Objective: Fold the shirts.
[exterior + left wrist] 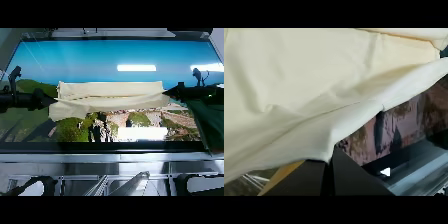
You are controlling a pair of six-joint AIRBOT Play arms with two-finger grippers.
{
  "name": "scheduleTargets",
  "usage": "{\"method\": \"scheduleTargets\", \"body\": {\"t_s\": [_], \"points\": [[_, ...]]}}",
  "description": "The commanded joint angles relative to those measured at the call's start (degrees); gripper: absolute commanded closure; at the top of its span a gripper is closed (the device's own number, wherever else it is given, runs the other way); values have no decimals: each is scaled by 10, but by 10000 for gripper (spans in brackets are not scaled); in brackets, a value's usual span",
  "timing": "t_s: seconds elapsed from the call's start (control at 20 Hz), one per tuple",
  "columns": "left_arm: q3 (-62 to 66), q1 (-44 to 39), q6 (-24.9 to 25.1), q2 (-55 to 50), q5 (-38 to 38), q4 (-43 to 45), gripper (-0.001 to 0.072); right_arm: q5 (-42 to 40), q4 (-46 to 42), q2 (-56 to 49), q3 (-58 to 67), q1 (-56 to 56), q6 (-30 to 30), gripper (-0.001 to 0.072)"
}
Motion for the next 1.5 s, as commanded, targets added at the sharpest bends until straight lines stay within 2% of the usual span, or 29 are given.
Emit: {"method": "scheduleTargets", "body": {"t_s": [0.0, 0.1, 0.3, 0.55, 0.9, 0.95, 1.0, 1.05, 1.3, 1.45], "points": [[92, 0, 6, -111, 3, 0, 686, -78, 10, -22, 37, 7, 0, 689], [141, -7, 6, -163, 3, 1, 687, -78, 34, -52, 55, 7, -7, 689], [237, -29, 5, -255, -3, 0, 688, -80, 124, -106, 72, 19, -63, 689], [368, -62, 5, -335, -9, 1, 688, -125, 122, -146, 80, 41, -67, 688], [513, -91, 3, -420, -29, 1, 688, -132, 122, -158, 83, 48, -75, 684], [524, -92, 2, -434, -31, 2, 689, -131, 122, -158, 83, 48, -74, 651], [532, -92, -2, -449, -31, 2, 691, -126, 129, -158, 83, 48, -72, 499], [537, -92, -2, -460, -28, 2, 692, -116, 148, -158, 83, 48, -73, 449], [541, -92, -8, -494, -34, 1, 691, -127, 320, -158, 84, 48, -120, 465], [541, -92, -8, -497, -23, 1, 690, -193, 327, -159, 95, 49, -120, 487]]}}
